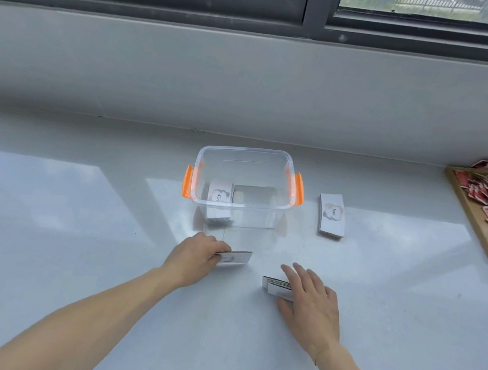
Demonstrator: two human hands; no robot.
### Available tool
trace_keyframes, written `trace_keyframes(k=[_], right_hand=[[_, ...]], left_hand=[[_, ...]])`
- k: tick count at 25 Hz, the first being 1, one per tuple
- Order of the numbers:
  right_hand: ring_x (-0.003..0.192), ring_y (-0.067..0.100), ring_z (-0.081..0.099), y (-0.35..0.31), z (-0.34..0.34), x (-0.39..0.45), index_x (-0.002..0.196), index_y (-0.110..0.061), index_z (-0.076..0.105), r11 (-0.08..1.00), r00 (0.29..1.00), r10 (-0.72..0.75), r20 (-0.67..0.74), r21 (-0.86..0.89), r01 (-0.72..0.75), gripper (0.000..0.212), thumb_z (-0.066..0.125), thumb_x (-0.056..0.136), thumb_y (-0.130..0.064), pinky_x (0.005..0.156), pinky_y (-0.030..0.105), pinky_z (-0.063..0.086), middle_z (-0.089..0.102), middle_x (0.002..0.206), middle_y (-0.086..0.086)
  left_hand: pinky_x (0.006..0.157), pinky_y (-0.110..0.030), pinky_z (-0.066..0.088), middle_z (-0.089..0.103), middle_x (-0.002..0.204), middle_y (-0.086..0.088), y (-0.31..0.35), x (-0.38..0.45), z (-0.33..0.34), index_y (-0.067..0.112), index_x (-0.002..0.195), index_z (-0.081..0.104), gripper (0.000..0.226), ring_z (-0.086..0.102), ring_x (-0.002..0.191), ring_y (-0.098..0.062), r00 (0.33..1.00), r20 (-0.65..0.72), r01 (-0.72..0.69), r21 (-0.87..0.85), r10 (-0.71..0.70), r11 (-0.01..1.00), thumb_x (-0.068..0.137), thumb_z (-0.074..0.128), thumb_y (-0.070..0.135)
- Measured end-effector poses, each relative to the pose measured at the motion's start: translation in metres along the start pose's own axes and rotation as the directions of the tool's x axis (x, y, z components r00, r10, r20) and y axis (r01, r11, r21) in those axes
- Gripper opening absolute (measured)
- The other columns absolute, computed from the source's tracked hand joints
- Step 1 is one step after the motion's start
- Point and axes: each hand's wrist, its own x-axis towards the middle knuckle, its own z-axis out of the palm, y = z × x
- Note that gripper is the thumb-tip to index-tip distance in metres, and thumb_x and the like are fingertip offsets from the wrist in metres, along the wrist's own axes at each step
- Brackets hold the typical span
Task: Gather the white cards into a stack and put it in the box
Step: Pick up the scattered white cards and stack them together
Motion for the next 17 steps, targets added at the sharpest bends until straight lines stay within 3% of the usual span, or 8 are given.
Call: trace_keyframes(k=[4, 7, 10, 13, 17], right_hand=[[0.139, 0.025, 0.040, -0.001, 0.000, -0.003, 0.147, -0.030, 0.033, 0.999, 0.997, -0.018, -0.069, -0.038, 0.015, 0.072, 0.065, 0.084, -0.046, 0.100, 0.043, 0.043, 0.036, 0.155, -0.001], [0.139, 0.027, 0.039, -0.001, 0.005, -0.004, 0.147, -0.030, 0.031, 0.999, 0.996, -0.016, -0.090, -0.036, 0.013, 0.078, 0.068, 0.080, -0.046, 0.100, 0.046, 0.045, 0.031, 0.158, 0.002], [0.141, 0.029, 0.036, 0.001, 0.010, -0.005, 0.147, -0.030, 0.030, 0.999, 0.995, -0.008, -0.096, -0.045, 0.003, 0.082, 0.071, 0.077, -0.045, 0.102, 0.048, 0.044, 0.026, 0.160, 0.005], [0.142, 0.030, 0.034, 0.002, 0.014, -0.005, 0.146, -0.029, 0.032, 0.999, 0.995, -0.012, -0.103, -0.052, 0.007, 0.080, 0.070, 0.078, -0.045, 0.104, 0.050, 0.042, 0.026, 0.160, 0.006], [0.141, 0.029, 0.035, 0.002, 0.014, -0.003, 0.145, -0.027, 0.032, 0.999, 0.994, -0.007, -0.112, -0.047, 0.001, 0.078, 0.069, 0.079, -0.044, 0.107, 0.048, 0.039, 0.031, 0.158, 0.003]], left_hand=[[0.091, -0.044, 0.042, 0.064, 0.116, -0.001, 0.042, 0.020, 0.016, 0.034, 0.124, 0.059, 0.034, 0.050, 0.110, -0.027, 0.996, 0.052, -0.066, -0.012, 0.067, 0.998, 0.100, 0.041, 0.019], [0.094, -0.046, 0.044, 0.062, 0.116, -0.004, 0.068, 0.028, 0.027, 0.035, 0.124, 0.060, 0.039, 0.049, 0.111, -0.029, 0.989, 0.118, -0.073, -0.113, 0.087, 0.991, 0.100, 0.038, 0.014], [0.096, -0.031, 0.043, 0.063, 0.116, -0.004, 0.087, 0.027, 0.036, 0.032, 0.122, 0.064, 0.052, 0.054, 0.113, -0.023, 0.964, 0.248, -0.004, -0.336, 0.093, 0.942, 0.089, 0.037, 0.003], [0.091, -0.018, 0.042, 0.065, 0.110, 0.009, 0.100, 0.020, 0.039, 0.037, 0.113, 0.067, 0.050, 0.056, 0.109, -0.010, 0.944, 0.323, 0.104, -0.501, 0.074, 0.859, 0.081, 0.041, 0.010], [0.090, -0.027, 0.049, 0.065, 0.112, 0.001, 0.111, 0.017, 0.044, 0.035, 0.111, 0.064, 0.051, 0.059, 0.106, -0.016, 0.947, 0.313, 0.092, -0.496, 0.079, 0.863, 0.071, 0.049, 0.009]])
